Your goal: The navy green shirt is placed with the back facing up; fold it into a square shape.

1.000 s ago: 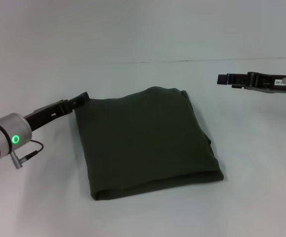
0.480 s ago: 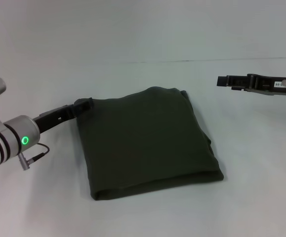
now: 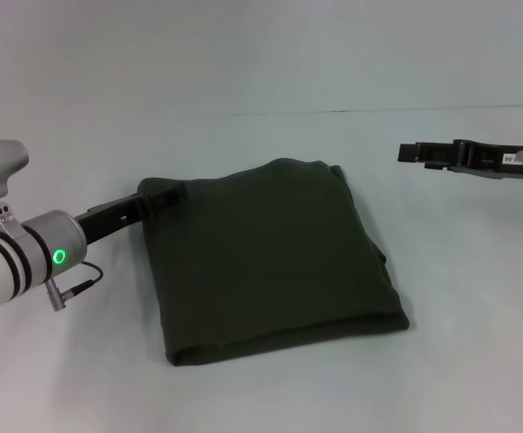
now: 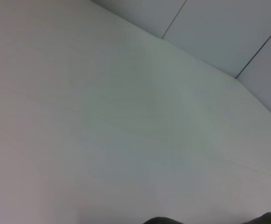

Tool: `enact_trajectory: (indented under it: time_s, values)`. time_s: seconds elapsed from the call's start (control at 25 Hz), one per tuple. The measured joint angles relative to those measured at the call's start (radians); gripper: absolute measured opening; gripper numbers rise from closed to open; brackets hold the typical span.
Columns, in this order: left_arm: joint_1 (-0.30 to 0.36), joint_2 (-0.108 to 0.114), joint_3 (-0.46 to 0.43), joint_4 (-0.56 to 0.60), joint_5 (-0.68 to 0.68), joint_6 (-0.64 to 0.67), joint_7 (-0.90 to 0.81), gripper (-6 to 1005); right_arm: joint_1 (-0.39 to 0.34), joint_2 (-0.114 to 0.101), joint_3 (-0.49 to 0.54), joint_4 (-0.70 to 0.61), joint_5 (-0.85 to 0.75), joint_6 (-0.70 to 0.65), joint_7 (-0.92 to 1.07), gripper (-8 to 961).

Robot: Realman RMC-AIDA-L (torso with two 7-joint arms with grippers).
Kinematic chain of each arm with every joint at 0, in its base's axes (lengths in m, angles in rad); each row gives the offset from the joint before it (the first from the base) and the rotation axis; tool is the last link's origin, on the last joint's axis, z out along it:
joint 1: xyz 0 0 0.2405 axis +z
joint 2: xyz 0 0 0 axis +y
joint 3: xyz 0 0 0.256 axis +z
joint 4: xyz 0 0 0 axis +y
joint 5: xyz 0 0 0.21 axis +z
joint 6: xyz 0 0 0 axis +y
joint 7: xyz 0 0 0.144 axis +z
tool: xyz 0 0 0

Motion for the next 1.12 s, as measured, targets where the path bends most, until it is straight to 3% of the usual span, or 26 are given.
enact_trajectory:
  time_s: [0.32,0.52,0.84,1.12]
  values:
    - [0.004,0.000,-0.002,0.004,0.001,-0.009,0.000,837,-0.009,0.000,-0.003,0.000,0.001,0.000,-0.001,701]
    - [-0.002,0.000,-0.001,0.001,0.006,-0.011,-0.002,601,-0.010,0.001,-0.004,0.000,0.002,0.000,-0.002,701]
    - [-0.010,0.001,0.000,0.002,0.007,-0.010,-0.009,394,-0.010,0.002,-0.005,-0.002,0.003,0.000,-0.003,701]
    - [-0.035,0.005,0.010,0.002,0.008,-0.005,-0.029,136,-0.010,0.002,-0.001,-0.005,0.005,0.000,-0.007,701]
